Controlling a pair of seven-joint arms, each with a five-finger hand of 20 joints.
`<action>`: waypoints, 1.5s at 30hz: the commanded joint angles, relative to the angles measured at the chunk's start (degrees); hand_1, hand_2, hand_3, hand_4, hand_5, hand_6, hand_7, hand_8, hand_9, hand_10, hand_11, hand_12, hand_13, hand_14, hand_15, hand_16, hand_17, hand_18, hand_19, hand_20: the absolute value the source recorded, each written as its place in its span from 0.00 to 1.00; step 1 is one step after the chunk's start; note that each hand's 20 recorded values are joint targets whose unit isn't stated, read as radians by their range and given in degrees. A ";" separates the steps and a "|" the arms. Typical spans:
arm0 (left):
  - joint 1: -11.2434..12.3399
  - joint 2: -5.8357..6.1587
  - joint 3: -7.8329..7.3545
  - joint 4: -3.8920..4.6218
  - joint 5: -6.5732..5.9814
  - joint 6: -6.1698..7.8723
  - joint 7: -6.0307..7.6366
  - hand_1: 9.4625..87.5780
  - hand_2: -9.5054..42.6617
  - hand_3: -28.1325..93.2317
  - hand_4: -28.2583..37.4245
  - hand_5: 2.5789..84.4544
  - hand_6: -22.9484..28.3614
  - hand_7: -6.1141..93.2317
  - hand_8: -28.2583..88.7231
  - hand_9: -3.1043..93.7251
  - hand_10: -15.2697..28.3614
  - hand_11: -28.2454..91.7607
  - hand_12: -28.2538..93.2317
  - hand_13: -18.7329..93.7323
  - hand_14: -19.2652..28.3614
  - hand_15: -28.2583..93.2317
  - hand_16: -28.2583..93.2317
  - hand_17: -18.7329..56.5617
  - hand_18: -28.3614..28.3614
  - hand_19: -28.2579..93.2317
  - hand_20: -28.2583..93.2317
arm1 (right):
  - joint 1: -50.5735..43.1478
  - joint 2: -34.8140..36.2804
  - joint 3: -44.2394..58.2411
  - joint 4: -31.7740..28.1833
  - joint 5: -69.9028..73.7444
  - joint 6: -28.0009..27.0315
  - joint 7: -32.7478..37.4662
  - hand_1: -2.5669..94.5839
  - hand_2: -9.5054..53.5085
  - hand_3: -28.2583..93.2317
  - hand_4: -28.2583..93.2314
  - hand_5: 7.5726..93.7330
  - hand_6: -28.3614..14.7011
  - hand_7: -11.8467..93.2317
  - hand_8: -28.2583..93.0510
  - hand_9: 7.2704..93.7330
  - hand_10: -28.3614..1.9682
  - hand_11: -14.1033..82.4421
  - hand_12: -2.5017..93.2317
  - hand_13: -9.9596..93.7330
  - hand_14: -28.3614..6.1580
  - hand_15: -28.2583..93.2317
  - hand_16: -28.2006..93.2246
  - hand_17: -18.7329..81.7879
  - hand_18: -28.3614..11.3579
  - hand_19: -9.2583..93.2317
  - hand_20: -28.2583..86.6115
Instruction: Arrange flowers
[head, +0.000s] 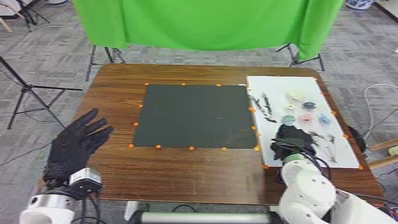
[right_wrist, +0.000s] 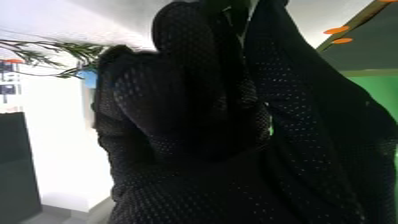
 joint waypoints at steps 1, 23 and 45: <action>-0.20 1.90 -0.31 0.45 -0.94 0.58 2.79 0.17 0.26 0.90 0.10 0.42 0.64 0.19 0.16 0.38 0.79 0.42 0.31 0.39 0.96 0.59 0.17 0.13 0.95 0.72 0.16 | -0.12 0.74 -7.05 3.14 1.38 3.40 0.10 0.52 0.02 0.92 0.00 0.88 0.59 0.41 0.35 0.90 0.55 0.63 0.29 0.87 0.57 0.84 0.36 0.56 0.11 1.00 0.41; 0.86 2.04 -0.56 0.20 -1.10 1.00 3.30 0.17 0.26 0.91 0.10 0.42 0.64 0.19 0.16 0.38 0.78 0.42 0.31 0.39 0.96 0.59 0.17 0.13 0.95 0.72 0.16 | 2.26 5.23 -4.36 -0.82 -3.39 9.62 3.61 0.51 0.00 0.95 0.01 0.90 0.58 0.39 0.40 0.91 0.52 0.66 0.28 0.87 0.57 0.87 0.37 0.58 0.09 1.00 0.48; 5.53 2.95 -3.50 -1.52 -1.47 2.43 3.27 0.17 0.26 0.90 0.10 0.42 0.63 0.19 0.16 0.38 0.79 0.42 0.31 0.39 0.96 0.59 0.17 0.13 0.95 0.72 0.16 | 11.83 3.13 -5.07 -3.26 -3.28 6.33 -2.67 0.51 0.00 0.95 0.02 0.91 0.58 0.38 0.42 0.92 0.51 0.66 0.28 0.88 0.57 0.88 0.37 0.59 0.08 1.00 0.50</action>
